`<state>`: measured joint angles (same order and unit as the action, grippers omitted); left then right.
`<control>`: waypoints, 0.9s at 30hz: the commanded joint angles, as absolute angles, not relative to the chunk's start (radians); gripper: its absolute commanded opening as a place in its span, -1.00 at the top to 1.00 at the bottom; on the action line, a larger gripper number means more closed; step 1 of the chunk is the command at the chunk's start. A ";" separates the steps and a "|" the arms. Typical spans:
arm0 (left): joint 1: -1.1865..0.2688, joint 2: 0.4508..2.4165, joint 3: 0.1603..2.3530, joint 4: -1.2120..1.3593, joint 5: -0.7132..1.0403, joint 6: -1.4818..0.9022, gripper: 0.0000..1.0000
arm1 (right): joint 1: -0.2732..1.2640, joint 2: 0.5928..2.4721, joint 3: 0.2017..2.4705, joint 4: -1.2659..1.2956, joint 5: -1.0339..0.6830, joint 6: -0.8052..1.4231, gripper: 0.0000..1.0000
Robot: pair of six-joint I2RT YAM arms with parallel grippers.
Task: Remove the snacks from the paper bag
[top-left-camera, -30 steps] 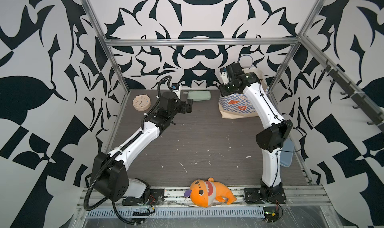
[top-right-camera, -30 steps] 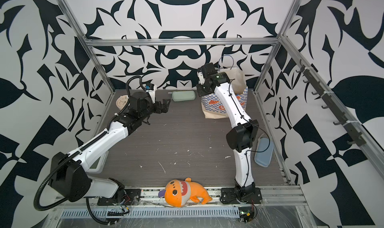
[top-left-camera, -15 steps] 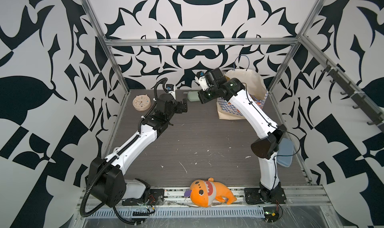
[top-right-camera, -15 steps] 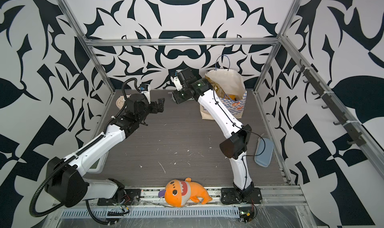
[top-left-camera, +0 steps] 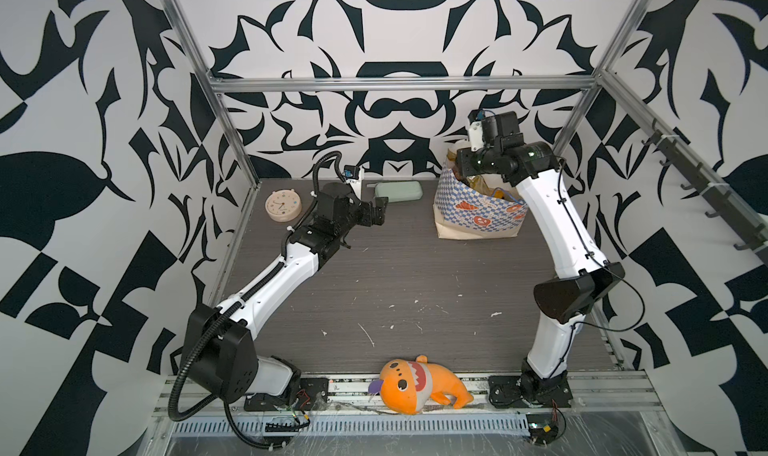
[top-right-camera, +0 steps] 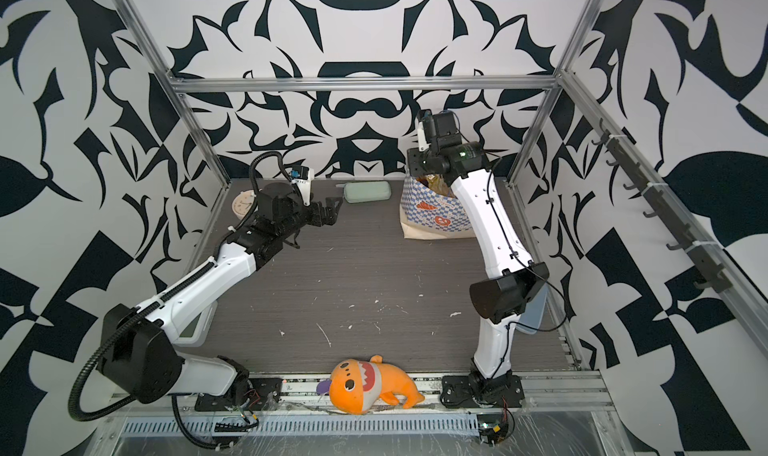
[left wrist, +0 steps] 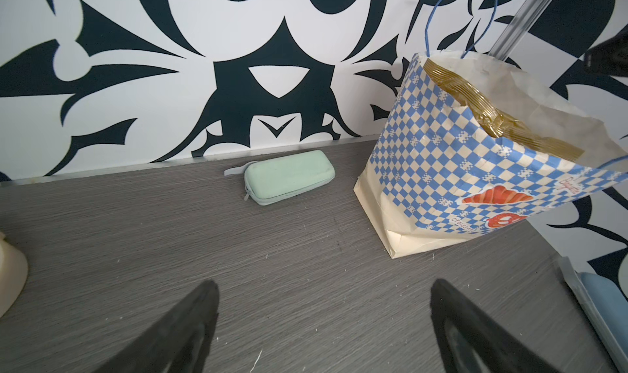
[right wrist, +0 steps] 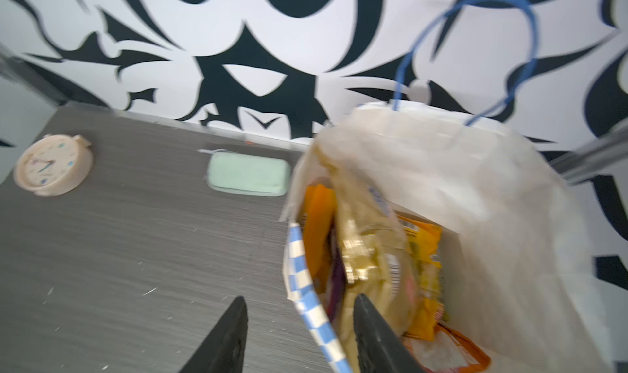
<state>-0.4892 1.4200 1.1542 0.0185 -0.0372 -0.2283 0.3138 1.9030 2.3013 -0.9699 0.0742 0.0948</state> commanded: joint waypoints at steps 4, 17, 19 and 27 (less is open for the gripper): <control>-0.488 1.434 1.186 0.017 -0.024 -0.232 -0.99 | 0.310 1.986 2.347 -1.036 0.026 0.069 -0.12; -0.488 1.429 1.175 0.006 -0.044 -0.238 -1.00 | 0.310 2.089 2.346 -1.003 -0.012 0.039 0.05; -0.488 1.427 1.169 0.008 -0.046 -0.239 -0.99 | 0.310 2.100 2.346 -1.003 -0.016 0.039 0.30; -0.488 1.415 1.137 0.030 -0.091 -0.242 -0.99 | 0.323 2.092 2.348 -0.996 -0.065 0.030 0.88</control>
<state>-0.4889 1.4269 1.1530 0.0193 -0.0612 -0.2321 0.3096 2.1258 2.3192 -1.0206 -0.0360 0.0372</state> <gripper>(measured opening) 0.997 0.068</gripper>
